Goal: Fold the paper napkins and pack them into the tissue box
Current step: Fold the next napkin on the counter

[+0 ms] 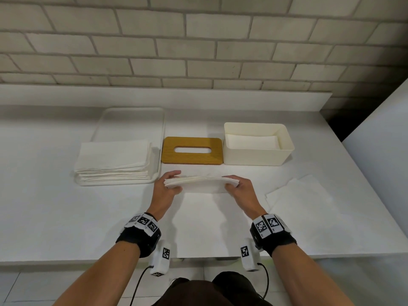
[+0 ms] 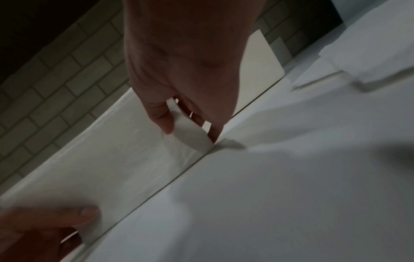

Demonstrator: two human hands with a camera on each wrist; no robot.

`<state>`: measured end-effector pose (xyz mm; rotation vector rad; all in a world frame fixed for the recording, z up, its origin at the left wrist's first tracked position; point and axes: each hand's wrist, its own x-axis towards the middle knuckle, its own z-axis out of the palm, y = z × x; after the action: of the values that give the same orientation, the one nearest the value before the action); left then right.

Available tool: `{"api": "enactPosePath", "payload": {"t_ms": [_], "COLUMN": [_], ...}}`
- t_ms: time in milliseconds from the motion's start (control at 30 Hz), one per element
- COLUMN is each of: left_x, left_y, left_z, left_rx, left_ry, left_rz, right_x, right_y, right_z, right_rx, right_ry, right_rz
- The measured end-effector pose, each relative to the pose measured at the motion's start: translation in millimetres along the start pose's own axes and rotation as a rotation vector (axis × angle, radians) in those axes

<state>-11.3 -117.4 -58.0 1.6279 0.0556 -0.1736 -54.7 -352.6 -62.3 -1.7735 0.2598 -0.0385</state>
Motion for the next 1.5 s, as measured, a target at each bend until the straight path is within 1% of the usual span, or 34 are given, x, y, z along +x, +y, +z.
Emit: {"api": "enactPosePath", "payload": {"t_ms": [100, 167, 267, 333, 367, 500, 600, 667, 733, 900, 1000, 1100, 1200, 1233, 1333, 1500], "left_x": [0.3, -0.5, 0.1, 0.6, 0.7, -1.0, -3.1, -6.3, -8.0, -6.4, -3.8, -1.2, 4.2, 5.8, 10.9, 12.2], "left_y": [4.5, 9.7, 17.7, 20.4, 21.0, 11.6, 0.0, -3.2, -3.4, -0.9, 6.1, 18.0, 28.5, 31.1, 39.5, 42.6], "left_z": [0.1, -2.3, -6.1, -6.4, -6.1, -6.6, -8.6, -8.0, -6.4, -3.3, -1.2, -1.8, -3.1, -2.7, -0.4, 3.4], "left_rx": [0.042, 0.009, -0.055, -0.064, -0.062, 0.009, 0.096, 0.122, 0.14, 0.15, 0.093, 0.076, 0.047, 0.036, -0.049, -0.127], "left_ry": [0.012, 0.004, -0.023, -0.037, -0.041, -0.061, -0.072, -0.087, -0.084, -0.074, -0.024, -0.02, -0.022, -0.016, 0.005, -0.001], "left_rz": [0.027, 0.034, 0.004, -0.013, -0.021, -0.051, -0.019, 0.015, 0.048, 0.067, 0.072, 0.112, 0.125, 0.113, 0.003, -0.068], "right_x": [-2.5, -5.9, -5.9, -3.3, -1.9, -2.0, -4.7, -5.4, -5.0, -0.6, 0.5, -1.4, 0.4, 1.5, 5.0, 5.0], "right_y": [-5.4, -9.9, -14.5, -14.5, -14.4, -15.1, -9.7, -3.0, 2.2, 7.8, -3.6, -20.9, -30.2, -31.4, -35.2, -40.3], "right_z": [-2.0, -5.4, -10.4, -12.2, -12.9, -12.9, -12.5, -11.5, -10.9, -10.1, -12.6, -15.0, -15.8, -16.1, -18.0, -18.3], "right_rx": [-0.011, 0.032, 0.156, 0.152, 0.124, 0.052, 0.0, 0.019, 0.026, -0.082, 0.0, 0.067, 0.078, 0.08, 0.121, 0.268], "right_ry": [0.006, 0.019, -0.009, -0.037, -0.038, -0.057, -0.093, -0.12, -0.107, -0.059, -0.041, -0.052, -0.028, -0.025, -0.021, -0.064], "right_rz": [-0.003, -0.008, 0.088, 0.154, 0.164, 0.135, 0.059, 0.037, 0.033, 0.044, 0.099, 0.094, 0.09, 0.086, 0.097, 0.14]}}
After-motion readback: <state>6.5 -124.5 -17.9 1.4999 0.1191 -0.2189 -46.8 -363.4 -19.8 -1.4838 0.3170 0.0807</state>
